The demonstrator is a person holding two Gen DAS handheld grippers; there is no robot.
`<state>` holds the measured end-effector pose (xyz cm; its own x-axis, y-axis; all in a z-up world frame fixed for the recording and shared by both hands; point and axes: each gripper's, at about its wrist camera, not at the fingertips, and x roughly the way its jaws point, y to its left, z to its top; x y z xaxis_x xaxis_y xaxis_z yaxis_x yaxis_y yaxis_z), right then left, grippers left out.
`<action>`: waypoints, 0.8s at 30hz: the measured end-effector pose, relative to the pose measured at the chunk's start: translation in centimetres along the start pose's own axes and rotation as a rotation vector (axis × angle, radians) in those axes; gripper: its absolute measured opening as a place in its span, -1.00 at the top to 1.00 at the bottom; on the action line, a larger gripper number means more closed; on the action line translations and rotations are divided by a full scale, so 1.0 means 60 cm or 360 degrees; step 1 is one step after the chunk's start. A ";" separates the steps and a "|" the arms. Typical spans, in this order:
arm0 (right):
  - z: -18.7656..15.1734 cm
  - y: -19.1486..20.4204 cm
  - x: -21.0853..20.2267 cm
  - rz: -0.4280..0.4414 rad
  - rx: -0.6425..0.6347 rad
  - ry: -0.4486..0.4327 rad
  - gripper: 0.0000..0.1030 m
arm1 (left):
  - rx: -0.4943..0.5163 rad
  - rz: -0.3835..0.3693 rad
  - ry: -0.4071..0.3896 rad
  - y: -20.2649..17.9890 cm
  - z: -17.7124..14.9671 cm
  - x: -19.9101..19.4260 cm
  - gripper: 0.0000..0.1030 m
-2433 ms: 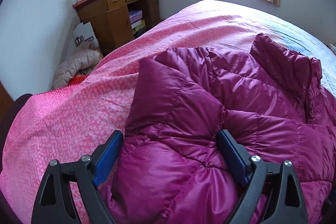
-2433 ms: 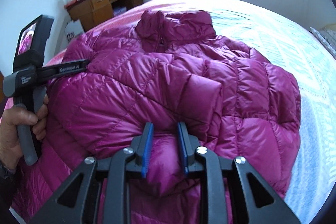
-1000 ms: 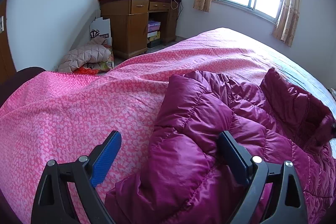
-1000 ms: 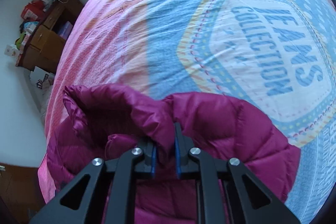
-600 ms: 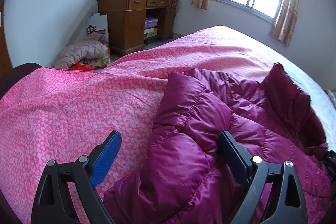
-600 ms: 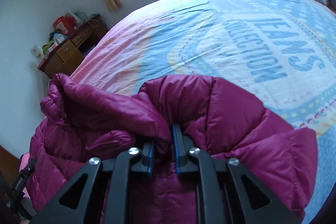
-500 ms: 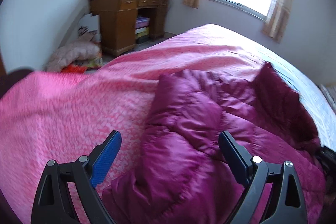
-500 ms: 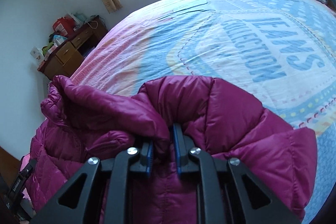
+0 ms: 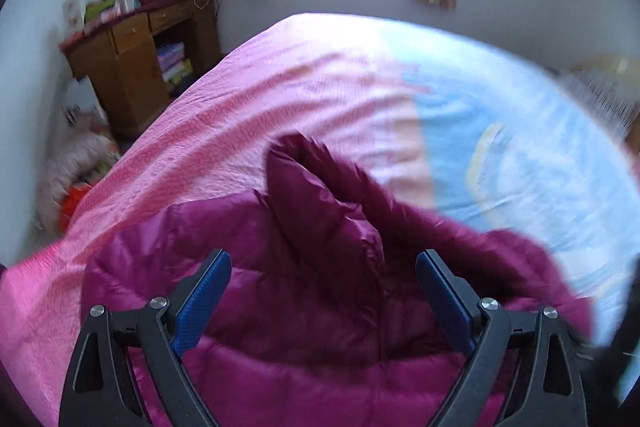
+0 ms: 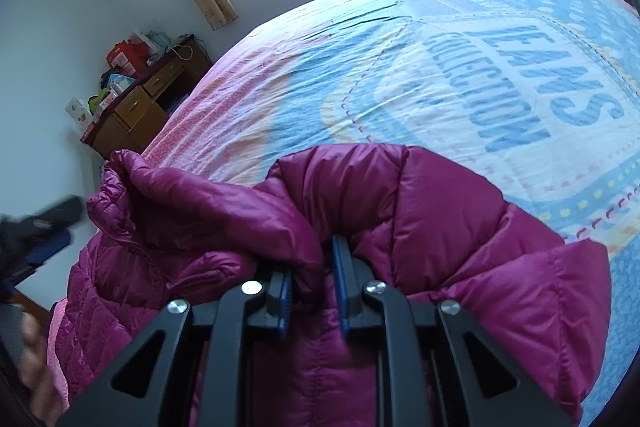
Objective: Fold large clothes
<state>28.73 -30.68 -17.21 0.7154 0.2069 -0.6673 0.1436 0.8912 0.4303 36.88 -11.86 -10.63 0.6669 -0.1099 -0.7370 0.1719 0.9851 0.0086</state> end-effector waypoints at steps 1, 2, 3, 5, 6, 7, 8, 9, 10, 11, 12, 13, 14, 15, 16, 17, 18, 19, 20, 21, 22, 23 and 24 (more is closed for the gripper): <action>0.000 -0.003 0.000 0.0007 0.0004 -0.0001 0.63 | 0.0015 0.0069 0.0021 -0.007 0.000 0.016 -0.82; 0.000 -0.007 0.000 0.0016 0.0010 -0.0001 0.63 | -0.0010 0.0143 0.0041 -0.004 0.001 0.029 -0.81; 0.000 -0.008 0.000 0.0026 0.0020 -0.0002 0.63 | -0.0086 0.0209 0.0054 0.014 0.002 0.034 -0.71; -0.001 -0.009 0.000 0.0036 0.0029 -0.0002 0.64 | -0.0299 0.0225 0.0070 0.064 -0.004 0.031 -0.48; 0.000 -0.013 0.000 0.0042 0.0032 -0.0001 0.64 | -0.0379 0.0252 0.0097 0.089 -0.010 0.029 -0.35; 0.000 -0.015 -0.001 0.0049 0.0037 0.0000 0.64 | -0.0439 0.0279 0.0121 0.113 -0.020 0.025 -0.30; 0.000 -0.016 -0.001 0.0055 0.0043 0.0000 0.64 | -0.0481 0.0293 0.0131 0.132 -0.031 0.022 -0.30; 0.000 -0.017 -0.002 0.0060 0.0047 0.0000 0.64 | -0.0517 0.0279 0.0132 0.149 -0.044 0.019 -0.30; 0.000 -0.016 -0.002 0.0062 0.0050 0.0001 0.64 | -0.0540 0.0244 0.0134 0.162 -0.058 0.019 -0.30; -0.001 -0.016 -0.003 0.0062 0.0051 0.0001 0.64 | -0.0548 0.0217 0.0129 0.169 -0.069 0.020 -0.31; 0.000 -0.015 -0.003 0.0062 0.0051 0.0001 0.64 | -0.0543 0.0205 0.0101 0.172 -0.079 0.018 -0.31; 0.000 -0.015 -0.003 0.0064 0.0052 0.0001 0.64 | -0.0518 0.0211 0.0038 0.163 -0.089 0.012 -0.31; -0.001 -0.017 -0.004 0.0069 0.0056 0.0001 0.64 | -0.0482 0.0229 -0.0029 0.158 -0.097 0.014 -0.32; 0.000 -0.018 -0.005 0.0076 0.0063 0.0001 0.64 | -0.0442 0.0250 -0.0040 0.151 -0.105 0.021 -0.33; 0.000 -0.019 -0.006 0.0084 0.0071 0.0002 0.63 | -0.0433 0.0261 -0.0024 0.148 -0.098 0.027 -0.36; 0.000 -0.022 -0.008 0.0109 0.0088 0.0004 0.61 | -0.0434 0.0265 -0.0024 0.145 -0.098 0.030 -0.37; 0.000 -0.026 -0.009 0.0135 0.0109 0.0009 0.56 | -0.0436 0.0268 -0.0015 0.146 -0.098 0.033 -0.38; 0.000 -0.031 -0.012 0.0167 0.0134 0.0021 0.54 | -0.0436 0.0269 -0.0015 0.144 -0.097 0.034 -0.38; 0.000 -0.038 -0.020 0.0196 0.0167 0.0040 0.49 | -0.0438 0.0265 -0.0021 0.145 -0.098 0.032 -0.38; 0.000 -0.043 -0.033 0.0202 0.0205 0.0038 0.41 | -0.0447 0.0253 -0.0030 0.146 -0.099 0.030 -0.38; -0.002 -0.048 -0.054 0.0177 0.0254 -0.0003 0.33 | -0.0460 0.0239 -0.0038 0.146 -0.097 0.032 -0.38; -0.004 -0.053 -0.084 0.0103 0.0306 -0.0100 0.27 | -0.0472 0.0227 -0.0047 0.149 -0.100 0.026 -0.38; -0.006 -0.050 -0.111 -0.0028 0.0332 -0.0200 0.20 | -0.0481 0.0217 -0.0053 0.148 -0.098 0.029 -0.38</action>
<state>23.28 -34.58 -14.26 0.7891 0.1287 -0.6007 0.2856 0.7889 0.5441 35.31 -2.51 -15.80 0.6932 0.0264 -0.7203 -0.1403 0.9852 -0.0989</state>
